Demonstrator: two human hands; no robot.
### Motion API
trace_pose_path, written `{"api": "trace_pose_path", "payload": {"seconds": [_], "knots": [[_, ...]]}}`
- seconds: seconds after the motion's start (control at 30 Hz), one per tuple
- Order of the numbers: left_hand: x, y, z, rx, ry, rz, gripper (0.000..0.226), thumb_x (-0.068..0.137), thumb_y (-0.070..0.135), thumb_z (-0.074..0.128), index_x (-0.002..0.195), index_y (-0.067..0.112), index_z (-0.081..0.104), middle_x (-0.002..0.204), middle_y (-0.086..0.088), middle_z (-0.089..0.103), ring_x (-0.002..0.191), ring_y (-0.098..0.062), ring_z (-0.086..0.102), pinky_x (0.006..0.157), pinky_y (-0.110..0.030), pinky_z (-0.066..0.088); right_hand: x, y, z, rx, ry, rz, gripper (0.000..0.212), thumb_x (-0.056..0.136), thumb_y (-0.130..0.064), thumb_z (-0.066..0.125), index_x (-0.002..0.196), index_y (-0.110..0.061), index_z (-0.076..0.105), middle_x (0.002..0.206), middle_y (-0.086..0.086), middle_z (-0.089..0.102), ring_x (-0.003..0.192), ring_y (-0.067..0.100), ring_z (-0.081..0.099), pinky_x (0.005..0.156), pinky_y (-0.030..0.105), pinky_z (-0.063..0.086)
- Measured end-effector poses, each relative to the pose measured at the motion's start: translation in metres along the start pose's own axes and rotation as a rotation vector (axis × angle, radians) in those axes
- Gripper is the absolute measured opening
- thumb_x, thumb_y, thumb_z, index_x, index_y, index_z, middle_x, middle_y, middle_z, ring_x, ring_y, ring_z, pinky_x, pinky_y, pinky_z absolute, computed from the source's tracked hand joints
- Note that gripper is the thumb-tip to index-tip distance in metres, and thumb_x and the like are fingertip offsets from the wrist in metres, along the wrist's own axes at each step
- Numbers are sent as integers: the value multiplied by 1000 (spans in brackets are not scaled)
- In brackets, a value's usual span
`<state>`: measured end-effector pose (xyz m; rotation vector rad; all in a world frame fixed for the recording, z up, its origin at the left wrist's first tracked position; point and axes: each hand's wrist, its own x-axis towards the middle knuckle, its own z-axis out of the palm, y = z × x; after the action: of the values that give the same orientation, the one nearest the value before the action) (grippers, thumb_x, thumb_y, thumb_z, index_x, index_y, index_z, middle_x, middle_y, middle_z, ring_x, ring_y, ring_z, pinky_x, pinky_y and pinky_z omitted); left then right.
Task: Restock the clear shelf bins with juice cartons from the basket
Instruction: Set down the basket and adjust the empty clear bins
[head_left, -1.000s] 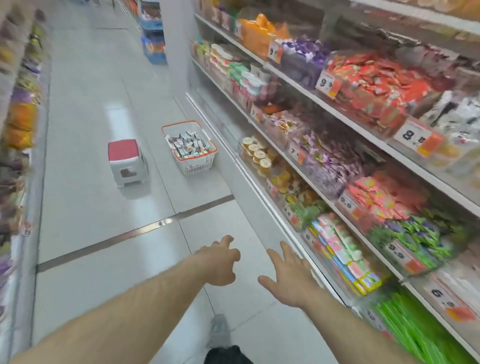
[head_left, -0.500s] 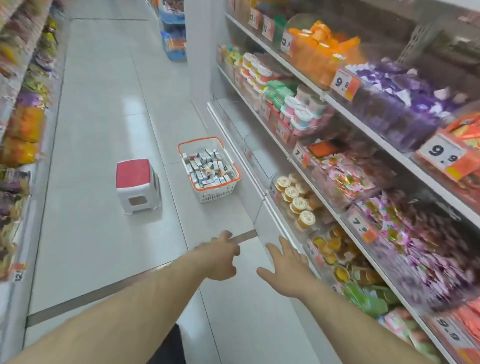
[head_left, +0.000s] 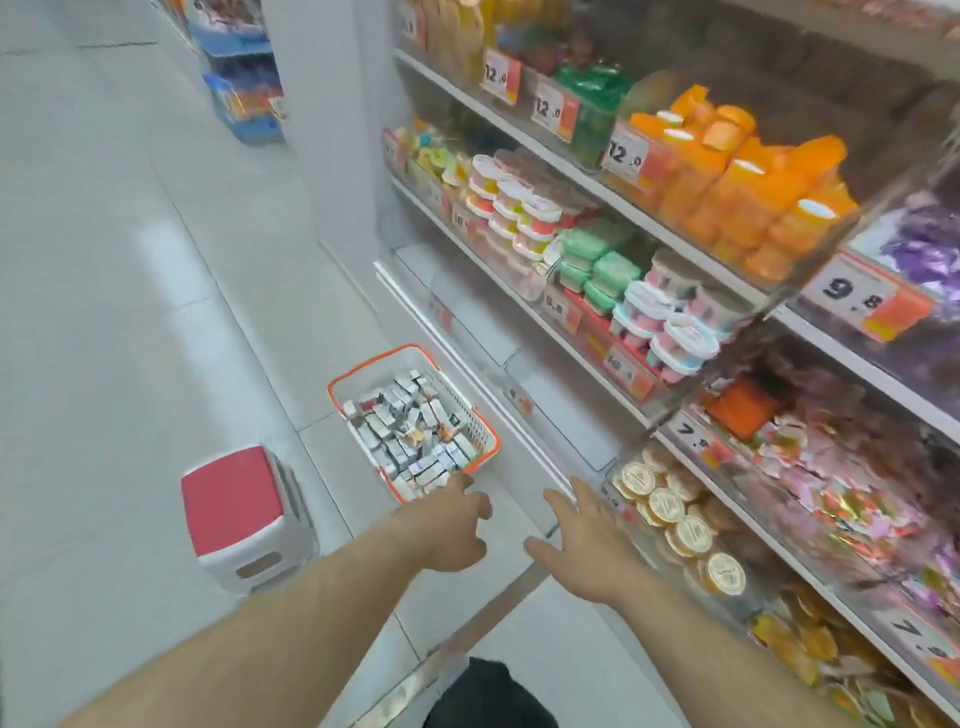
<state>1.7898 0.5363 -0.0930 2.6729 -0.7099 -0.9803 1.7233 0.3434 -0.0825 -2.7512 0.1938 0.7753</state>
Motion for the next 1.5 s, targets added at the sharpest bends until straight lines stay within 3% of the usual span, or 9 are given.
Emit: {"api": "trace_pose_path", "payload": {"seconds": [0.17,0.4,0.53,1.07,1.17,1.3,1.5], "knots": [[87,-71,-68,92,-22,6,51,87,26,56,137,25,47,151,-9,22,123,-35,50,98,-43,46,116,-30,-30,48,40,31,72,94,-62,42,154,-29,18,164,7,-1,148,31,16,118,44,17],[199,-143,-176,177,-40,-44,47,87,25,57,133,22,50,143,-9,32,121,-35,52,97,-44,47,277,-58,-79,167,8,59,72,94,-62,42,154,-27,21,165,9,0,150,29,11,120,45,13],[237,-159,-211,170,-76,-36,44,88,26,58,132,22,52,140,-6,34,119,-32,54,96,-42,46,322,-80,-109,207,2,49,73,95,-62,42,154,-25,21,163,10,3,146,32,20,118,44,18],[373,-252,-317,249,-164,158,48,93,23,55,140,20,46,151,-7,21,123,-29,50,100,-34,40,451,-142,-139,345,56,221,72,97,-61,39,155,-23,19,164,8,-2,147,32,16,118,44,19],[417,-289,-333,292,-190,252,45,91,25,56,135,20,49,145,-8,30,128,-28,47,104,-34,39,493,-165,-140,394,107,308,73,96,-62,40,155,-25,18,165,7,-3,148,30,14,118,44,18],[490,-341,-354,381,-264,427,45,89,21,58,133,24,52,152,-3,22,133,-22,42,108,-33,36,542,-206,-127,455,186,515,72,97,-59,41,155,-25,18,165,7,-3,148,29,14,118,43,14],[539,-399,-374,344,-235,594,42,89,21,58,131,22,54,149,-5,28,135,-26,36,110,-38,34,591,-286,-110,565,227,759,66,97,-54,46,153,-25,27,165,9,4,148,30,16,116,43,17]]}}
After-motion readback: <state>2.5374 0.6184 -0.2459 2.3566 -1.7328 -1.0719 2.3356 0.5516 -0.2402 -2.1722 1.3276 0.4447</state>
